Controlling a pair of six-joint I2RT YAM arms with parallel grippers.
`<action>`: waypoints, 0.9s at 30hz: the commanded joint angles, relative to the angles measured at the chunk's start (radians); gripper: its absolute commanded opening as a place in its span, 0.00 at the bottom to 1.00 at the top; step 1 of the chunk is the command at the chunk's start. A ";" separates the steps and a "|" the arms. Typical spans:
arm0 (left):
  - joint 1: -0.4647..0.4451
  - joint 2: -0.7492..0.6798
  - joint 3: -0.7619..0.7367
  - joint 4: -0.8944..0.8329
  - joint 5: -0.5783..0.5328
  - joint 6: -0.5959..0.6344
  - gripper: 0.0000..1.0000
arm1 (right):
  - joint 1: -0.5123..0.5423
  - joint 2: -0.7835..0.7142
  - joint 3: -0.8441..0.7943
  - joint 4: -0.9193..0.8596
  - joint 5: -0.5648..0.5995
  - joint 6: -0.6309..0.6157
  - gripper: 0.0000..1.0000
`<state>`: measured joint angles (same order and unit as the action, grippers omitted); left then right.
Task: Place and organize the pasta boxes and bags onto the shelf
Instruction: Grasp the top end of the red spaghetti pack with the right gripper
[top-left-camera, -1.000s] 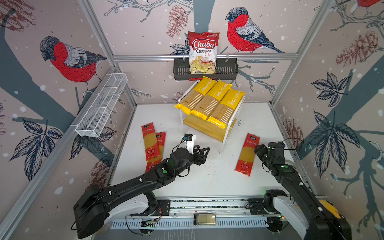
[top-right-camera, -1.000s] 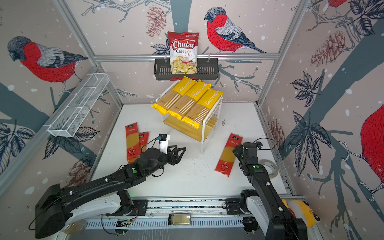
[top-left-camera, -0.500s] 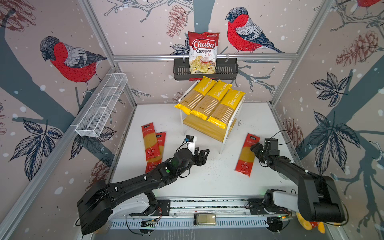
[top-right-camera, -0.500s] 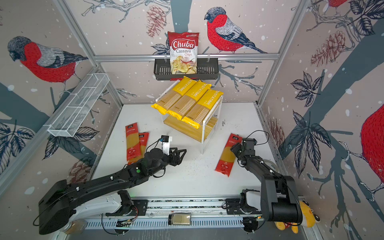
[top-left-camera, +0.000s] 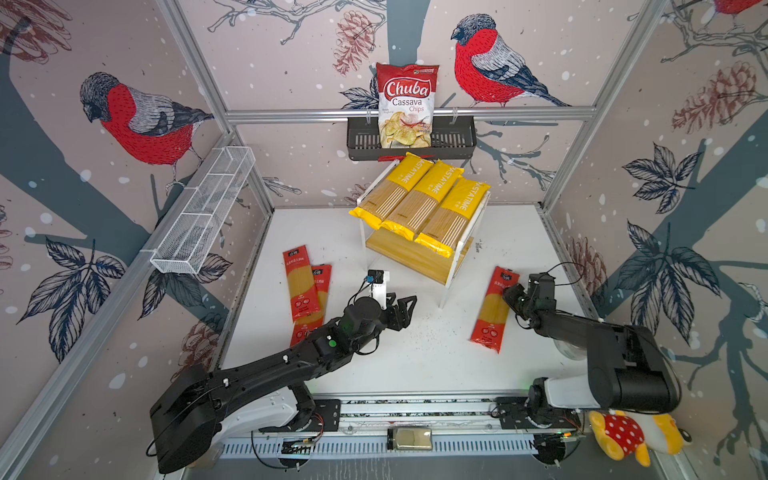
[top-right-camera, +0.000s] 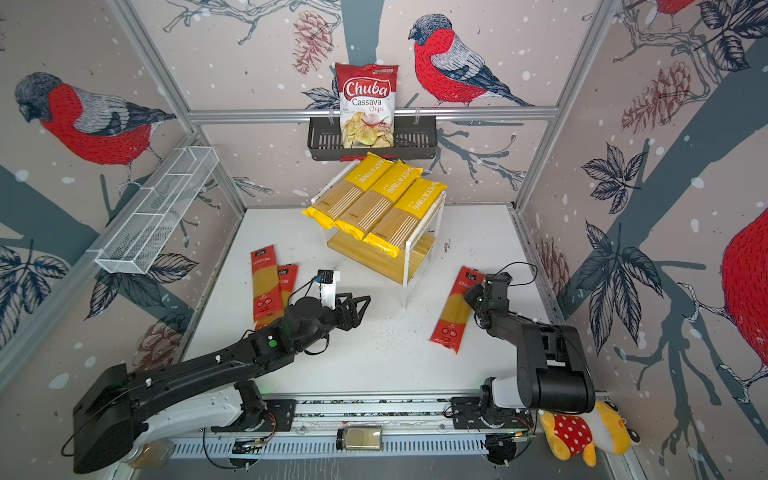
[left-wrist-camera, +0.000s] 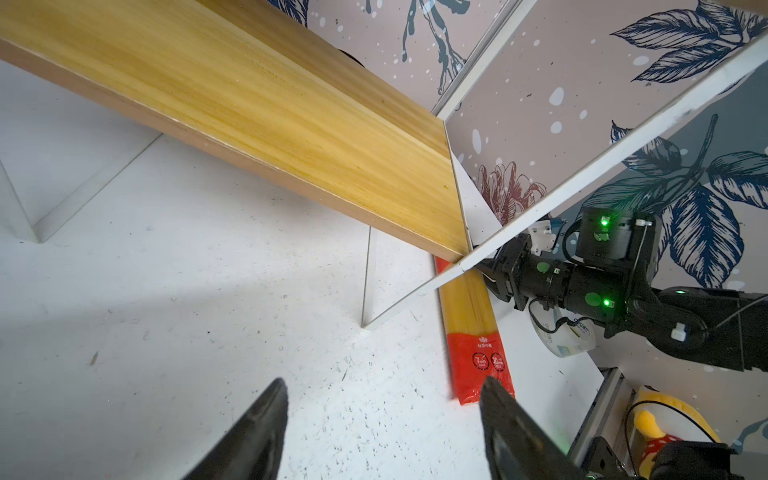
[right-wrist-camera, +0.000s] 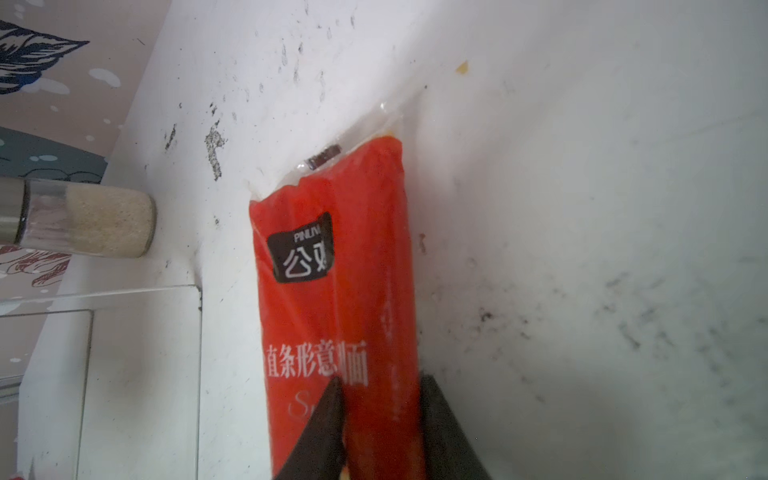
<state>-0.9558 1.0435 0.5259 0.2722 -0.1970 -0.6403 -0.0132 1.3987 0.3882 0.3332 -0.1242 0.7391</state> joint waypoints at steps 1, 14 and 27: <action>-0.001 -0.002 -0.001 -0.007 -0.018 0.005 0.71 | 0.005 -0.020 -0.013 -0.062 -0.057 -0.009 0.22; 0.000 0.003 0.015 -0.009 -0.029 -0.009 0.71 | 0.025 -0.288 -0.001 -0.130 -0.003 0.011 0.05; 0.002 0.004 0.030 -0.004 -0.045 -0.002 0.71 | 0.175 -0.626 0.105 -0.225 0.189 -0.064 0.00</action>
<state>-0.9558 1.0458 0.5446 0.2569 -0.2272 -0.6506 0.1448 0.8127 0.4633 0.0395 0.0013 0.7055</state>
